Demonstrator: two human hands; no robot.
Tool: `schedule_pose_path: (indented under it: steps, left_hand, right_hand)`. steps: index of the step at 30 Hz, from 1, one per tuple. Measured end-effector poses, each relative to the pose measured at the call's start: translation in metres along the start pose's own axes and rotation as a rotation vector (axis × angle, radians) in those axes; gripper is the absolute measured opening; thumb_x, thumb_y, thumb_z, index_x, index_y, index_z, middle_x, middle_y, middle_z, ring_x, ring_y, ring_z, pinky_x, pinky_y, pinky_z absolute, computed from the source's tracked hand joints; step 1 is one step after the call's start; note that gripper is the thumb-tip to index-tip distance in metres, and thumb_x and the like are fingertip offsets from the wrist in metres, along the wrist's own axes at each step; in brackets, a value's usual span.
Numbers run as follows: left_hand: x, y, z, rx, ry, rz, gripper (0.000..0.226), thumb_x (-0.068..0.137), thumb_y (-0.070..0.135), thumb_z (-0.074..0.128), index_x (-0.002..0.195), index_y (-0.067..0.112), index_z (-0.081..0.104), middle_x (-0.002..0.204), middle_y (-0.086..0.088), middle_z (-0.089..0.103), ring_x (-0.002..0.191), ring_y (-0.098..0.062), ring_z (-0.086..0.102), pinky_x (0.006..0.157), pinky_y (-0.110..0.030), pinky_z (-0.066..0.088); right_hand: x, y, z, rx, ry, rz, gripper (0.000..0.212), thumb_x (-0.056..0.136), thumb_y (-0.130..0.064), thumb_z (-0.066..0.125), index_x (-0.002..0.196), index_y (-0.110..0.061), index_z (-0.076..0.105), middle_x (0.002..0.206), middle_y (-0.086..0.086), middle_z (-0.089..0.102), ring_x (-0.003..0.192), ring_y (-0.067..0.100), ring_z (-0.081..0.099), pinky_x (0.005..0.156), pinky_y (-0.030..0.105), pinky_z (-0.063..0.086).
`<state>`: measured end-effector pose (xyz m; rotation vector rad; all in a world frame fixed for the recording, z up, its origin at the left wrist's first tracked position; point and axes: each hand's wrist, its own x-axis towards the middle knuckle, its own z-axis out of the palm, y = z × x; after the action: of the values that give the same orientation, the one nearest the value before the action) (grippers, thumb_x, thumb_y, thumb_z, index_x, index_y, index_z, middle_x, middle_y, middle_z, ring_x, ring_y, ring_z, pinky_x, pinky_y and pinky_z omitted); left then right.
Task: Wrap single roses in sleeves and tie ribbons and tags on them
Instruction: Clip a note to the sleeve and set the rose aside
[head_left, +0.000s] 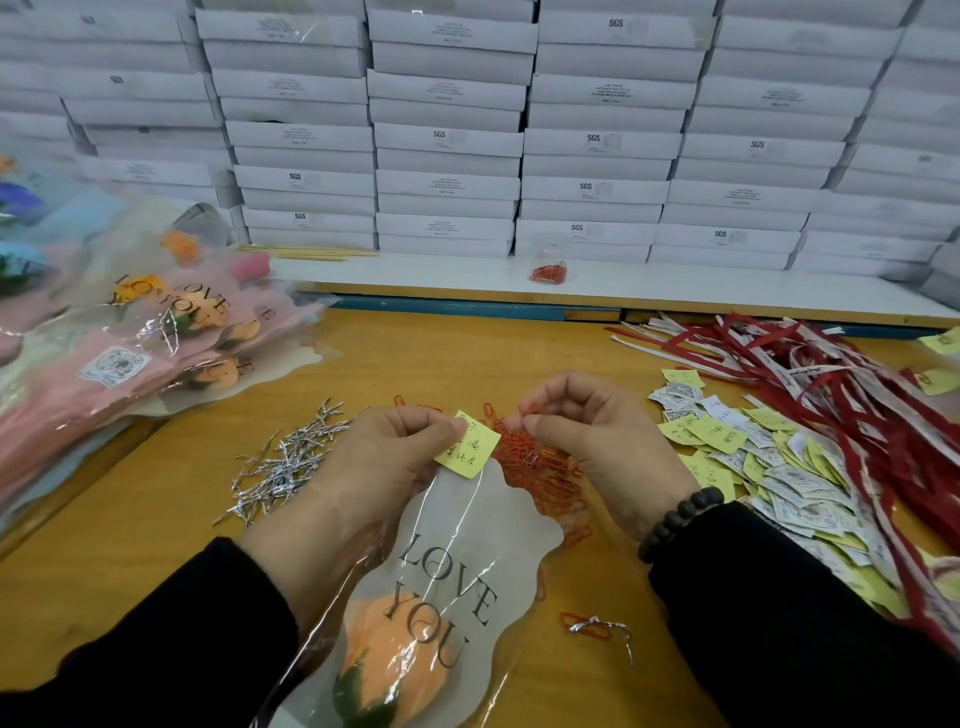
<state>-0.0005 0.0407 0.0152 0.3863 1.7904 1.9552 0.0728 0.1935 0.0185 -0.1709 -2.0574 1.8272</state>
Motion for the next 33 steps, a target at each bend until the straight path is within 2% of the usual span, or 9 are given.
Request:
schedule_pose_path:
  steps: [2, 5, 10, 16, 20, 22, 26, 33]
  left_hand:
    - [0.0, 0.0, 0.001, 0.0, -0.008, 0.012, 0.015, 0.084, 0.006, 0.059, 0.081, -0.008, 0.065, 0.062, -0.009, 0.067, 0.049, -0.011, 0.06, 0.05, -0.018, 0.05]
    - [0.001, -0.002, 0.001, 0.03, -0.02, 0.018, 0.015, 0.085, 0.007, 0.059, 0.08, -0.006, 0.066, 0.065, -0.011, 0.066, 0.052, -0.013, 0.058, 0.052, -0.02, 0.049]
    - [0.0, -0.003, 0.0, 0.055, -0.058, 0.016, 0.016, 0.084, 0.01, 0.06, 0.072, 0.004, 0.07, 0.064, -0.008, 0.069, 0.052, -0.011, 0.061, 0.052, -0.02, 0.05]
    - [-0.003, -0.001, 0.004, 0.011, -0.101, 0.016, 0.016, 0.085, 0.007, 0.059, 0.074, 0.0, 0.068, 0.062, -0.008, 0.068, 0.048, -0.011, 0.06, 0.046, -0.018, 0.049]
    - [-0.004, -0.003, 0.005, 0.045, -0.128, 0.023, 0.017, 0.084, 0.009, 0.06, 0.071, 0.004, 0.07, 0.064, -0.01, 0.066, 0.05, -0.013, 0.055, 0.048, -0.02, 0.046]
    - [-0.005, -0.003, 0.005, 0.06, -0.15, 0.018, 0.02, 0.083, 0.012, 0.061, 0.067, 0.008, 0.071, 0.066, -0.011, 0.065, 0.054, -0.016, 0.054, 0.052, -0.024, 0.045]
    - [-0.004, -0.003, 0.005, 0.086, -0.16, 0.013, 0.021, 0.084, 0.013, 0.061, 0.066, 0.01, 0.072, 0.066, -0.01, 0.067, 0.052, -0.015, 0.058, 0.051, -0.023, 0.049]
    - [-0.004, -0.002, 0.007, 0.064, -0.094, 0.017, 0.016, 0.084, 0.01, 0.061, 0.083, -0.005, 0.068, 0.069, -0.013, 0.065, 0.052, -0.015, 0.056, 0.048, -0.02, 0.047]
  right_hand:
    - [0.0, 0.0, 0.001, 0.014, 0.02, 0.012, 0.014, 0.077, -0.003, 0.069, 0.08, -0.016, 0.065, 0.078, 0.007, 0.072, 0.067, 0.006, 0.065, 0.055, 0.011, 0.046]
    - [0.0, 0.001, 0.003, 0.104, 0.021, 0.051, 0.014, 0.078, -0.001, 0.069, 0.084, -0.012, 0.065, 0.067, 0.001, 0.069, 0.056, 0.004, 0.064, 0.046, 0.012, 0.046]
    - [0.002, 0.004, 0.004, 0.114, 0.11, 0.058, 0.009, 0.079, -0.003, 0.068, 0.081, -0.011, 0.065, 0.066, 0.001, 0.071, 0.057, 0.006, 0.063, 0.052, 0.014, 0.049]
    - [0.003, 0.005, 0.008, 0.04, 0.203, 0.038, 0.011, 0.08, -0.011, 0.07, 0.072, -0.01, 0.063, 0.054, -0.001, 0.065, 0.045, 0.004, 0.055, 0.044, 0.013, 0.043]
    - [0.001, 0.006, 0.015, -0.036, 0.24, 0.036, 0.015, 0.079, -0.017, 0.072, 0.072, -0.007, 0.063, 0.059, 0.003, 0.063, 0.05, 0.007, 0.058, 0.048, 0.019, 0.048]
    - [0.0, 0.007, 0.018, -0.052, 0.232, 0.039, 0.018, 0.08, -0.021, 0.071, 0.071, -0.008, 0.062, 0.062, 0.005, 0.064, 0.051, 0.012, 0.061, 0.045, 0.023, 0.048]
    - [0.0, 0.004, 0.021, -0.035, 0.199, 0.04, 0.018, 0.081, -0.021, 0.07, 0.066, -0.014, 0.062, 0.058, -0.001, 0.064, 0.053, 0.011, 0.061, 0.047, 0.02, 0.047]
    - [-0.001, 0.003, 0.021, -0.028, 0.178, 0.062, 0.019, 0.081, -0.024, 0.07, 0.067, -0.014, 0.064, 0.063, 0.004, 0.066, 0.057, 0.015, 0.063, 0.051, 0.022, 0.05]
